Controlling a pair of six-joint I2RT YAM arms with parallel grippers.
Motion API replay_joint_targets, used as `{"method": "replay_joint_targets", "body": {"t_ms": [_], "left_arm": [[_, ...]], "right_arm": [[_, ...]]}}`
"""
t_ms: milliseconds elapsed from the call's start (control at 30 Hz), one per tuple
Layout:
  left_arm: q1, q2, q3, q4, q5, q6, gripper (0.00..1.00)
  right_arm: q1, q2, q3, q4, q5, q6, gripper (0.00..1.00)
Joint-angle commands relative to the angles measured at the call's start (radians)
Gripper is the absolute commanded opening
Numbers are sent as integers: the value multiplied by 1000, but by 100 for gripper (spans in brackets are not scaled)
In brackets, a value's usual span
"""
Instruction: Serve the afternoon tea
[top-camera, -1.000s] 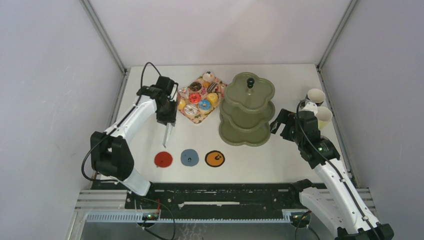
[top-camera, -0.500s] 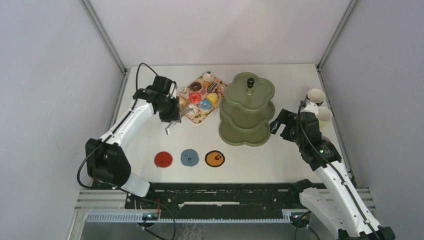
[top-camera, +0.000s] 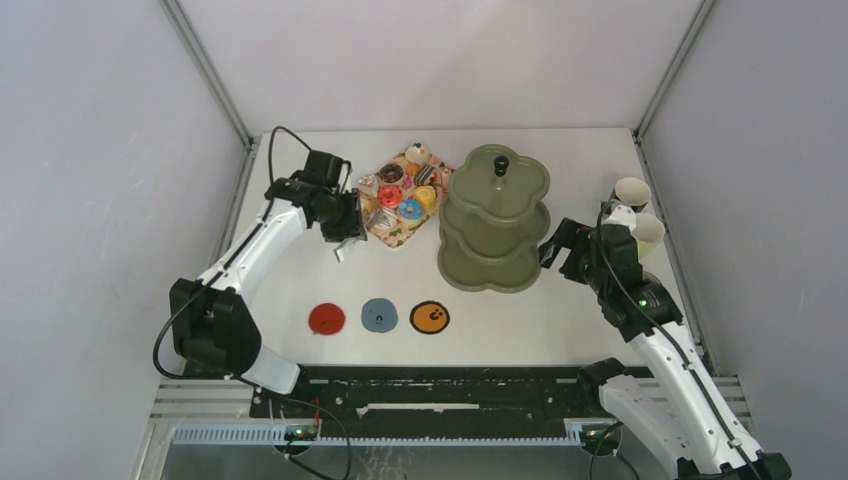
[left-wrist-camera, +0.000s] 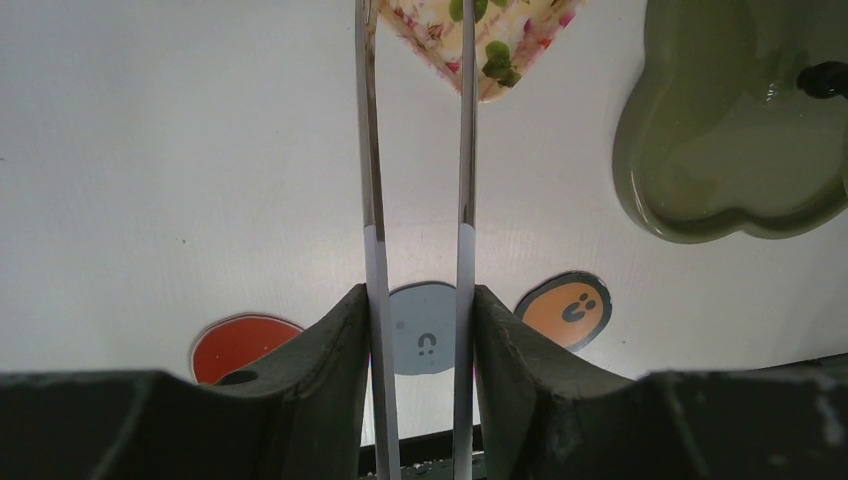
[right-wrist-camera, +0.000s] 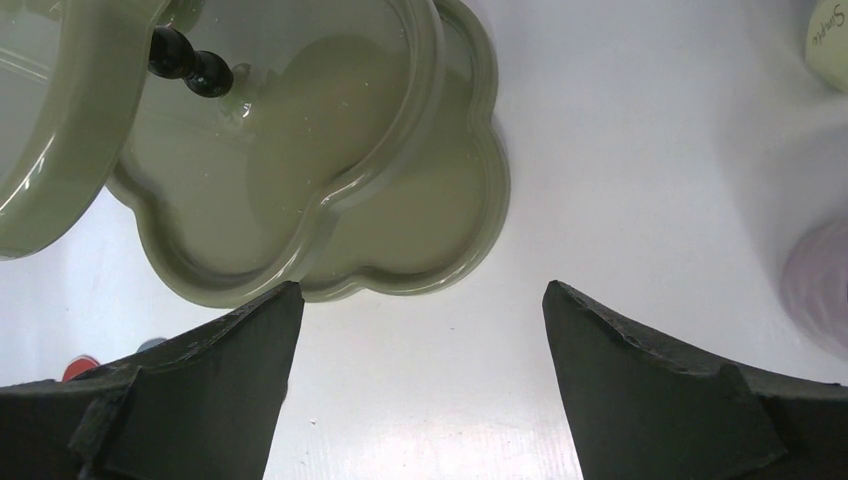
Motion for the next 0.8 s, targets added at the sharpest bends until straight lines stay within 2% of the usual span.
{"method": "replay_joint_targets", "body": {"t_ms": [0,300,767], "left_arm": [[2,-29,-17,59,-5,-35,43],[60,-7,-28,97,66,-40,43],[67,60,-14,114,150,-42,42]], "right_arm": [[11,-6,7,28,-2,15,97],[14,-4,5,17,22,-8,97],[27,8,-3,30,5,18,97]]}}
